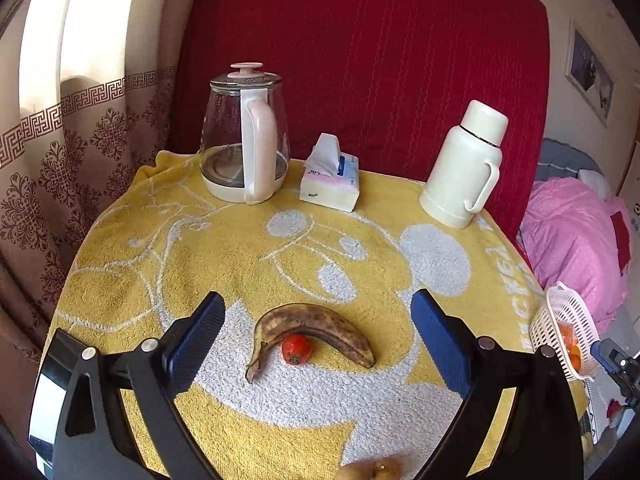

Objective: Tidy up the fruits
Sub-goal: 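Move both open tools back over the towel toward the two kiwis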

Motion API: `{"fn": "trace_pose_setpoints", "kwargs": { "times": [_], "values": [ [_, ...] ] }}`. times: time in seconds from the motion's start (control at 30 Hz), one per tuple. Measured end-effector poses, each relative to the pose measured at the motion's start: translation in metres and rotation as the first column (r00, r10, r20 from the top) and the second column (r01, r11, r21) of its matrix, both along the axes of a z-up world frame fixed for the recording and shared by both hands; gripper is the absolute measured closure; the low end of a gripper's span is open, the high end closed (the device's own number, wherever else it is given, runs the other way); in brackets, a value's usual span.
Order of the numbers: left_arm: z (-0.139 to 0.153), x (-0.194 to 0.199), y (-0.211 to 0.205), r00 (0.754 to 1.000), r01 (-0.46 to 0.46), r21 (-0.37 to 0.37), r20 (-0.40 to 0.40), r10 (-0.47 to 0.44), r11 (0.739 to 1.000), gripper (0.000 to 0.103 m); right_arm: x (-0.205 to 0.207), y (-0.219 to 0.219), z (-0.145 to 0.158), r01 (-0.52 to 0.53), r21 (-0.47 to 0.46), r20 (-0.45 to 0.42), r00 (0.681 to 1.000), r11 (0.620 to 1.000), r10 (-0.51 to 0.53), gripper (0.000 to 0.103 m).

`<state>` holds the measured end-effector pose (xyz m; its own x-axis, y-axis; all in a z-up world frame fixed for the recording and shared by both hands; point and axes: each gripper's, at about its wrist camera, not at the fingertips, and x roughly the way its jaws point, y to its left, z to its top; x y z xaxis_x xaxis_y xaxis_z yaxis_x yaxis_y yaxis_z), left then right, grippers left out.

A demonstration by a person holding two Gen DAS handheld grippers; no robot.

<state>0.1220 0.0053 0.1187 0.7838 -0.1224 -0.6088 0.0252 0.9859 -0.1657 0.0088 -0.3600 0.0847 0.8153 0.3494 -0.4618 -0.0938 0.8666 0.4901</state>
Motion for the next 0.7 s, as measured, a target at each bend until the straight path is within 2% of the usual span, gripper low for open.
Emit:
{"fn": "trace_pose_setpoints", "kwargs": {
  "times": [0.27, 0.43, 0.7],
  "values": [
    [-0.041, 0.03, 0.005, 0.994, -0.006, 0.041, -0.108, 0.01, 0.999, 0.01, 0.006, 0.019, -0.011, -0.05, -0.015, -0.032, 0.998, 0.999, 0.049, 0.042],
    [-0.055, 0.037, 0.014, 0.989, -0.021, 0.058, -0.142, 0.029, 0.998, 0.01, 0.009, 0.021, -0.015, -0.06, -0.015, -0.047, 0.997, 0.998, 0.06, 0.042],
    [-0.069, 0.036, 0.029, 0.984, -0.045, 0.038, -0.172, 0.051, 0.998, 0.01, 0.014, 0.034, -0.022, -0.09, -0.022, -0.074, 0.993, 0.996, 0.088, 0.042]
  ]
}}
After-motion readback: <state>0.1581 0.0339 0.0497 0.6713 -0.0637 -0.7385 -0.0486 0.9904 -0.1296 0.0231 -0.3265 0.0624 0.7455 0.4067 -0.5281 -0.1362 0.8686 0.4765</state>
